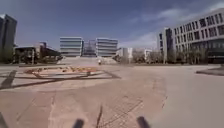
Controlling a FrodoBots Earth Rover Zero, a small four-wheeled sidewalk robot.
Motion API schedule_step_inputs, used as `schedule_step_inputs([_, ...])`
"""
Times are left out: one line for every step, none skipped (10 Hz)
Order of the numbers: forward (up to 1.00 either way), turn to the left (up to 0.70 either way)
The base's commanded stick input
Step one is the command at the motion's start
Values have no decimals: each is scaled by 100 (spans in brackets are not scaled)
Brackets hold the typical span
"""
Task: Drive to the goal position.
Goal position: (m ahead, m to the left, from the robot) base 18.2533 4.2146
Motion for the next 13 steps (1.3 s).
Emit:
schedule_step_inputs([67,0])
schedule_step_inputs([67,0])
schedule_step_inputs([67,0])
schedule_step_inputs([67,0])
schedule_step_inputs([67,0])
schedule_step_inputs([67,0])
schedule_step_inputs([67,0])
schedule_step_inputs([67,0])
schedule_step_inputs([67,0])
schedule_step_inputs([67,0])
schedule_step_inputs([67,0])
schedule_step_inputs([67,0])
schedule_step_inputs([67,0])
